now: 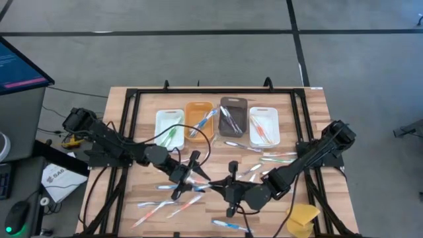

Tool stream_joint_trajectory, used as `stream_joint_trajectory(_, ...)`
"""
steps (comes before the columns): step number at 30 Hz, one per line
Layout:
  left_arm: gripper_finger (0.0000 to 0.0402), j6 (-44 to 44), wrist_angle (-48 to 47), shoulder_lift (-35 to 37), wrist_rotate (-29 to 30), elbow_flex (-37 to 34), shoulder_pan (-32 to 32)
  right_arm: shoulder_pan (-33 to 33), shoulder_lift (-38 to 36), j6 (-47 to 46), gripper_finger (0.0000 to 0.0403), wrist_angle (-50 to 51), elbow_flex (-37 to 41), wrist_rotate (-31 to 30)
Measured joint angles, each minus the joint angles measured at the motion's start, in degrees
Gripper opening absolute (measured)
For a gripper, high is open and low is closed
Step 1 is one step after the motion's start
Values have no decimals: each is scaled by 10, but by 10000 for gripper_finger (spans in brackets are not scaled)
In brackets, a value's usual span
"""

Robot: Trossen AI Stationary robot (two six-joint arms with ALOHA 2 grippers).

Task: Pick & Place Toothbrushes
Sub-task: Put the blue toothbrush into the orange bin

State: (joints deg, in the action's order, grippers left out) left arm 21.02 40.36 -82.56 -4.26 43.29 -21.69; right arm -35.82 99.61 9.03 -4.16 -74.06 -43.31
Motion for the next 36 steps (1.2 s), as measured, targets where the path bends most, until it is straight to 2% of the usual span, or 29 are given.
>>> stream_joint_trajectory(6, 160, 1, 2, 0, 2, 0, 0, 0, 0, 0, 12, 0, 0, 0)
stream_joint_trajectory(17, 61, 5, 5, 0, 3, 0, 0, 8, 0, -8, 12, 1, 0, 1)
stream_joint_trajectory(20, 32, 9, 5, 0, 7, 0, 0, 14, 0, -33, 16, 4, 0, 22)
stream_joint_trajectory(23, 16, -2, 4, 0, 6, 0, 0, 20, 0, -67, 53, 14, 0, 33)
stream_joint_trajectory(32, 16, -20, -6, -1, -1, 0, 0, 13, 0, -84, 223, 25, 0, 32)
stream_joint_trajectory(36, 16, -21, -46, 17, 25, 0, -2, -4, 0, -84, 260, 23, 0, 24)
